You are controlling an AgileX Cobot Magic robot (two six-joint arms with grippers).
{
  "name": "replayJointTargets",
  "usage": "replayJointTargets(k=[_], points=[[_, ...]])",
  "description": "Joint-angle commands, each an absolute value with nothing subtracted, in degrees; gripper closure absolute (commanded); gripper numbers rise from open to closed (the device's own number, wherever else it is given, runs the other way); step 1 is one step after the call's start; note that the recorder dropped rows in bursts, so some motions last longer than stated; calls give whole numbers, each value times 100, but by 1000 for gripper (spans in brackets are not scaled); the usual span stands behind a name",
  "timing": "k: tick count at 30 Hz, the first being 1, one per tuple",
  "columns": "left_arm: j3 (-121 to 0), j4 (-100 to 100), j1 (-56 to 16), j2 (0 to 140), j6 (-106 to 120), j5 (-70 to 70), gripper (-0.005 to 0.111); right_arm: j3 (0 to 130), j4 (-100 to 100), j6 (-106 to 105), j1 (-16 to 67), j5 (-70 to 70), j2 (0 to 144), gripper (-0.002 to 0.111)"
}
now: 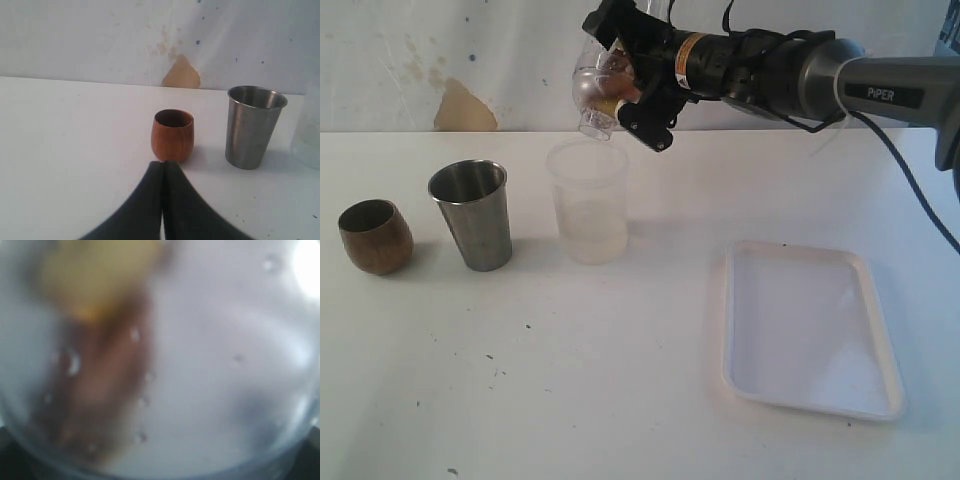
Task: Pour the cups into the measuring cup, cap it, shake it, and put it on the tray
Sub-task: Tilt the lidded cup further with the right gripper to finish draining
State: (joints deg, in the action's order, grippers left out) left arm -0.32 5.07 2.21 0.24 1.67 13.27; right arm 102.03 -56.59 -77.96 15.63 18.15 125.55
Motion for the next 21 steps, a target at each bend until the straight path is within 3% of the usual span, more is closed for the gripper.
replayJointTargets(k=[1, 21], points=[[0, 532, 222, 0, 152, 1297, 107, 10285, -5598, -7572, 1543, 1960, 12463, 108], [0, 532, 222, 0, 152, 1297, 107, 10285, -5598, -7001, 1543, 1972, 12463, 108]])
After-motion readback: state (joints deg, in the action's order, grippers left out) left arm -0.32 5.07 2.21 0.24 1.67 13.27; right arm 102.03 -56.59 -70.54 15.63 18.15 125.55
